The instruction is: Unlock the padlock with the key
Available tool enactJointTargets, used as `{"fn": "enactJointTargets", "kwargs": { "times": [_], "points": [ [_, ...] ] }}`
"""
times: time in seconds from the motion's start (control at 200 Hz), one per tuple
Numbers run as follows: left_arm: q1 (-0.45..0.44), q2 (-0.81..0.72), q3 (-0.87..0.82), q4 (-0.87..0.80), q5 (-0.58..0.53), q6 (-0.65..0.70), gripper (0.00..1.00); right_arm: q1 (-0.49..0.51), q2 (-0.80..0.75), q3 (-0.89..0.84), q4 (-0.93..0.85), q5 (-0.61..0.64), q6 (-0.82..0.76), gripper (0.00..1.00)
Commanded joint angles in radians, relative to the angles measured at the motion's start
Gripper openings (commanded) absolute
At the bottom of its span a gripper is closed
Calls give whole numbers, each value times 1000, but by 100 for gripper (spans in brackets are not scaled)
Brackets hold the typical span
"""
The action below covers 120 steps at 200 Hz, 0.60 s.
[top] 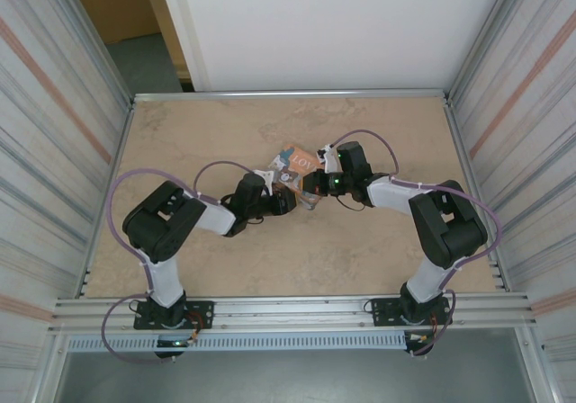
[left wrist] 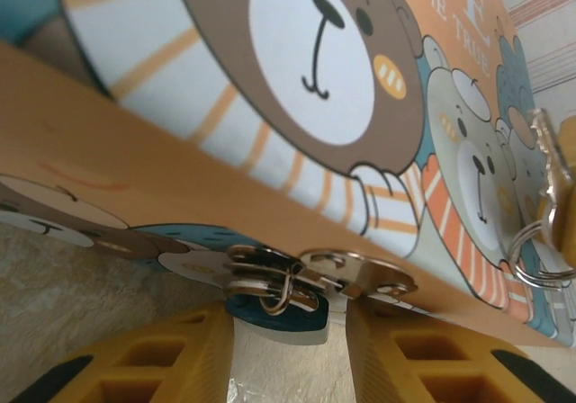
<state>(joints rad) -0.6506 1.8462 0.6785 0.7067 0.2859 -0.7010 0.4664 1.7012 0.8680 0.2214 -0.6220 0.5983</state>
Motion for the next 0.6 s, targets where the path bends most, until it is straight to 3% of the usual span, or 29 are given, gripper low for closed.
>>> {"fn": "enactJointTargets", "kwargs": {
  "times": [0.0, 0.281, 0.596],
  "points": [
    [-17, 15, -2, 53, -28, -18, 36, 20, 38, -14, -85, 21, 0, 0],
    [-31, 3, -4, 41, -53, -34, 24, 21, 1, -18, -58, 13, 15, 0],
    [-45, -80, -4, -56, -63, -71, 20, 16, -164, -32, -130, 59, -62, 0]
  ]
}}
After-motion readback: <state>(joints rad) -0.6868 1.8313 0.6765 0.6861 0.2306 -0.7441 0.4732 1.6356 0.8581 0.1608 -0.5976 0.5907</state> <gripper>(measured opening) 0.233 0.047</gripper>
